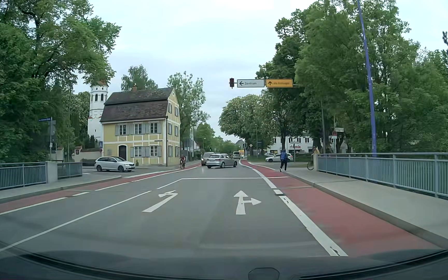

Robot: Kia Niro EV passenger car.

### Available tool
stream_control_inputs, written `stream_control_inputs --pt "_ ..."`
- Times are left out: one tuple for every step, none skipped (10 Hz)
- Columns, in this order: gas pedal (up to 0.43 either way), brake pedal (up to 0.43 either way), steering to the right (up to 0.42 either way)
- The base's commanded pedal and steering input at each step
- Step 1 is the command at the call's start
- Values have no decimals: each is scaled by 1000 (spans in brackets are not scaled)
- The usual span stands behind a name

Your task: Follow the waypoints while adhering to traffic rules and regulations

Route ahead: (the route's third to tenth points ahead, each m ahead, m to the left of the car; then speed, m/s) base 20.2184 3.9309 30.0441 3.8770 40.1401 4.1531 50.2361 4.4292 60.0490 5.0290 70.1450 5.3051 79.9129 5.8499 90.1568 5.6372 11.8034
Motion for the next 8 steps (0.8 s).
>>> stream_control_inputs --pt "28 0 -4" --pt "8 0 -4" --pt "8 0 -4" --pt "8 0 -4" --pt "0 0 -4" --pt "0 0 -5" --pt "0 0 -5" --pt "0 0 -5"
